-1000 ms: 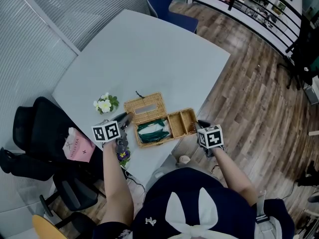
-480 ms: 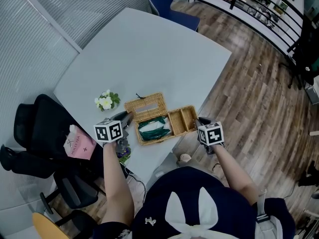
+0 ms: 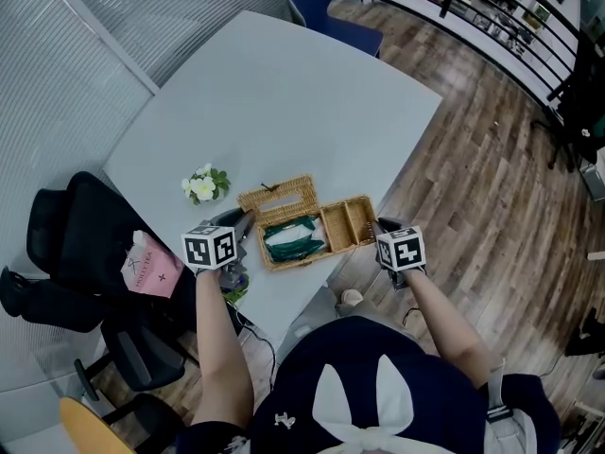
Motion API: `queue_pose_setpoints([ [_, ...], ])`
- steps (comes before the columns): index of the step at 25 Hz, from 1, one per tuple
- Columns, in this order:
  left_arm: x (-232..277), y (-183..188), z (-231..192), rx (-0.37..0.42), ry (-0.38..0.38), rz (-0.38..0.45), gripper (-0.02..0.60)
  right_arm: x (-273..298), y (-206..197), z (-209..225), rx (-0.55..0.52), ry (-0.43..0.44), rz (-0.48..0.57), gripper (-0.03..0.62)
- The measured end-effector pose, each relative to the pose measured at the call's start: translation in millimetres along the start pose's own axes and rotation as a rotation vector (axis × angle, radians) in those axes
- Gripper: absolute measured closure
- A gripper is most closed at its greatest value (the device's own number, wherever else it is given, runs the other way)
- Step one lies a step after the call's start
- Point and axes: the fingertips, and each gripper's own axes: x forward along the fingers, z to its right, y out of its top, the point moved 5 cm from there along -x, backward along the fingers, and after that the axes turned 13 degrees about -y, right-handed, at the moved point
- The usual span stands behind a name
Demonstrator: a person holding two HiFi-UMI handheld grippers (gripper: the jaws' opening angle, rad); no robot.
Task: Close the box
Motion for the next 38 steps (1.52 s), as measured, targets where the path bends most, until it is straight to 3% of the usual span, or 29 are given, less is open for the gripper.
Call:
queue_pose_setpoints([
  [21,-7,-6,19,0.155,0.089,-0.103,0.489,1,-1,0,0.005,0.011,0.013,0.540],
  [38,-8,-11,27,0.210,0.105,-0.143,0.489,5,-2,0,0.014,0.001,0.012,0.540],
])
